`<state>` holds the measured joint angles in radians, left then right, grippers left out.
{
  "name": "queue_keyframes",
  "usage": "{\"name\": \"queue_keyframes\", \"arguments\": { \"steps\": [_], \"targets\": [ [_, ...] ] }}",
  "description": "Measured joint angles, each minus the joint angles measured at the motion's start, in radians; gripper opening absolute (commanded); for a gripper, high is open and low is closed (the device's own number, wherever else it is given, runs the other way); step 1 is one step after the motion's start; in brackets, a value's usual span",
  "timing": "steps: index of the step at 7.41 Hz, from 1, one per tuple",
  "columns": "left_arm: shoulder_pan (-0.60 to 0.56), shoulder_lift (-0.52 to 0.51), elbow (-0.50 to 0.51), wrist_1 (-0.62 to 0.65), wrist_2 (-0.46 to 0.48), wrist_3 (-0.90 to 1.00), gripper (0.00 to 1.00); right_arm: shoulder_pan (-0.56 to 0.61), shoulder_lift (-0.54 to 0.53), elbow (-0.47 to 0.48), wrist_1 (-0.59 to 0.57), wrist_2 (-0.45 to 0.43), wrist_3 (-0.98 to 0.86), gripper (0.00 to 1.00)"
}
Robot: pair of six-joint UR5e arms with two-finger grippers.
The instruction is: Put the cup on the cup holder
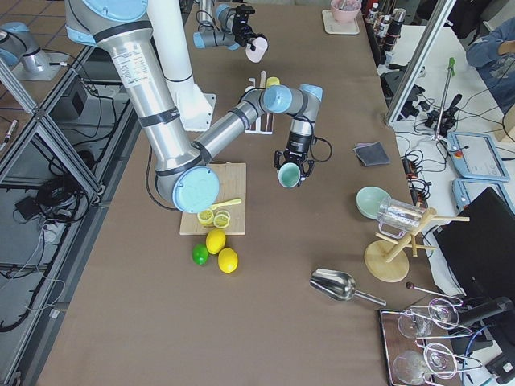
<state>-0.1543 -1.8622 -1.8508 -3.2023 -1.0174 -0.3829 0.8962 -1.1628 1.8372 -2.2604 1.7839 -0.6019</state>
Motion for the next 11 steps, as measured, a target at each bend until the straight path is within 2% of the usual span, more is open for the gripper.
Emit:
{"name": "queue_keyframes", "arguments": {
  "steps": [3, 4, 6, 9, 11],
  "targets": [
    [0.055, -0.006, 0.052, -0.024, 0.046, 0.029, 0.0, 0.023, -0.058, 0.155, 0.014, 0.161, -0.06, 0.0],
    [0.062, -0.016, 0.069, -0.025, 0.048, 0.032, 0.0, 0.026, -0.069, 0.199, 0.054, 0.224, -0.058, 0.0],
    [0.066, -0.029, 0.084, -0.025, 0.049, 0.033, 0.0, 0.051, -0.079, 0.235, 0.177, 0.404, -0.052, 0.0],
    [0.067, -0.035, 0.118, -0.039, 0.049, 0.031, 0.0, 0.151, -0.112, 0.24, 0.506, 0.666, 0.055, 0.0],
    [0.067, -0.035, 0.127, -0.043, 0.049, 0.032, 0.0, 0.183, -0.121, 0.234, 0.822, 0.743, 0.299, 0.0]
  ]
}}
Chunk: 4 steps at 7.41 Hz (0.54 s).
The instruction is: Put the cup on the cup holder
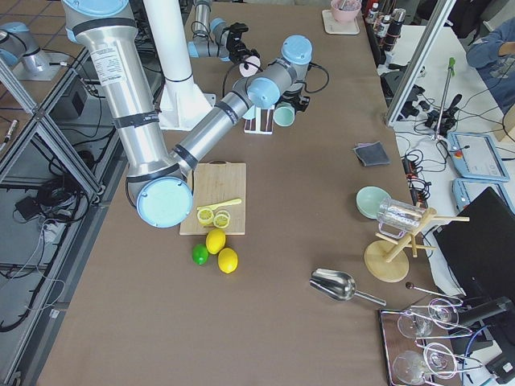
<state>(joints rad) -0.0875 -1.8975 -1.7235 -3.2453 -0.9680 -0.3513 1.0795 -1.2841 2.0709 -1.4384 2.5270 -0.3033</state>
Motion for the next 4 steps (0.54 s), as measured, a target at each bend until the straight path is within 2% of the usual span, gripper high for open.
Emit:
{"name": "queue_keyframes", "arguments": {
  "steps": [2, 4],
  "targets": [
    [-0.001, -0.006, 0.008, 0.0, 0.0, 0.0, 0.0, 0.003, 0.0, -0.059, 0.372, 0.006, 0.279, 0.0],
    [-0.006, -0.009, 0.014, 0.004, 0.002, 0.0, 0.0, -0.026, 0.002, -0.174, 0.749, -0.046, 0.555, 0.0]
  ]
}}
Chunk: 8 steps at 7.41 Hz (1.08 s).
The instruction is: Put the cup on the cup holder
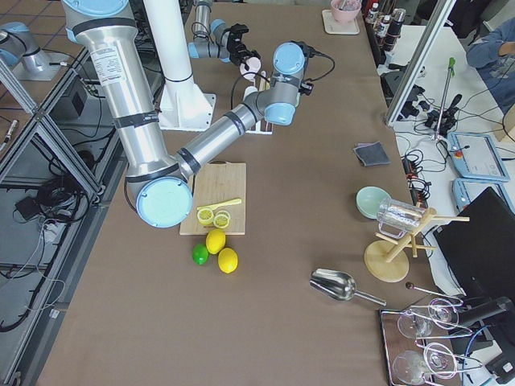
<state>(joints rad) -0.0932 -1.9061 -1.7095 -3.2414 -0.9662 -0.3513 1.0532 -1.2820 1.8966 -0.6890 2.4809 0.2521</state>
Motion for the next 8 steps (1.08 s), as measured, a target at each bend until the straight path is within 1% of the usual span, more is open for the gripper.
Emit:
{"name": "queue_keyframes", "arguments": {
  "steps": [1, 2, 3, 4, 5, 6, 8],
  "targets": [
    [-0.003, -0.001, 0.007, 0.001, 0.002, 0.0, 0.0, -0.061, 0.001, -0.06, 0.193, -0.086, 0.141, 0.0],
    [-0.005, -0.003, 0.011, 0.003, 0.015, 0.001, 0.0, -0.157, 0.003, -0.098, 0.351, -0.212, 0.265, 0.0],
    [-0.007, -0.005, 0.013, 0.005, 0.034, 0.002, 0.0, -0.272, 0.011, -0.111, 0.447, -0.357, 0.348, 0.0],
    [-0.007, -0.006, 0.014, 0.006, 0.044, 0.003, 0.0, -0.366, 0.026, -0.112, 0.484, -0.475, 0.391, 0.0],
    [-0.007, -0.009, 0.014, 0.007, 0.049, 0.003, 0.0, -0.426, 0.046, -0.115, 0.494, -0.55, 0.412, 0.0],
    [-0.008, -0.013, 0.015, 0.008, 0.051, 0.003, 0.0, -0.453, 0.066, -0.119, 0.484, -0.585, 0.417, 0.0],
    [-0.008, -0.024, 0.024, 0.008, 0.052, 0.005, 0.0, -0.463, 0.11, -0.127, 0.417, -0.638, 0.373, 0.0]
  ]
}}
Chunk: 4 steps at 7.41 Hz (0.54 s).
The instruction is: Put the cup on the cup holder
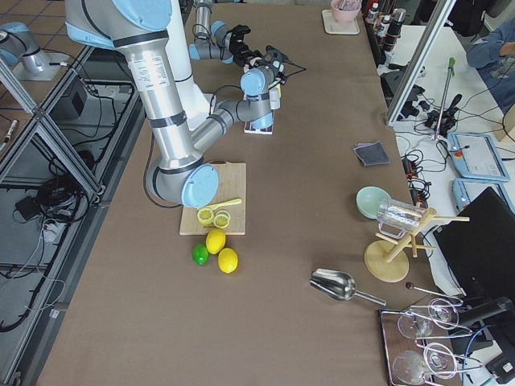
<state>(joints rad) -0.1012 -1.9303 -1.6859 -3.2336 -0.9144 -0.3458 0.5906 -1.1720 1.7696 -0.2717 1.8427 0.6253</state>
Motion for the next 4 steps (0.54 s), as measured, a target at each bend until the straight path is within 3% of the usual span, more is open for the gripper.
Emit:
{"name": "queue_keyframes", "arguments": {
  "steps": [4],
  "targets": [
    [0.002, -0.007, 0.042, -0.005, 0.001, -0.001, 0.0, 0.009, 0.037, -0.082, -0.026, -0.061, -0.1, 0.0]
  ]
}}
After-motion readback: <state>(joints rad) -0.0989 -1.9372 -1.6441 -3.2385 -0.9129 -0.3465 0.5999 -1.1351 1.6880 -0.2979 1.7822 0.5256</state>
